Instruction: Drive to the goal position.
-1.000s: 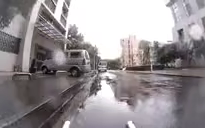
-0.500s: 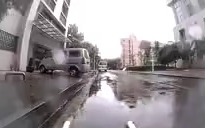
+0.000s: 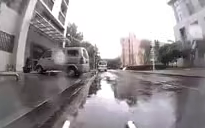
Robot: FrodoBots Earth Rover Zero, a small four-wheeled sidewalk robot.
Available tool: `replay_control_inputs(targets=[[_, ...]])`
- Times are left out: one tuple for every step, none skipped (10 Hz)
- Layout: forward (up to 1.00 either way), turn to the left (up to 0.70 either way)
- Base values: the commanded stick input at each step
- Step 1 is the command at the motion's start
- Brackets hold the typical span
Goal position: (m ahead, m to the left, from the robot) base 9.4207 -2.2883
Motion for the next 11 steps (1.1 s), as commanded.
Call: replay_control_inputs(targets=[[0.7,0.0],[0.7,0.0],[0.7,0.0],[0.7,0.0],[0.7,0.0],[0.7,0.0],[0.7,0.0],[0.7,0.0],[0.7,0.0],[0.7,0.0],[0.7,0.0]])
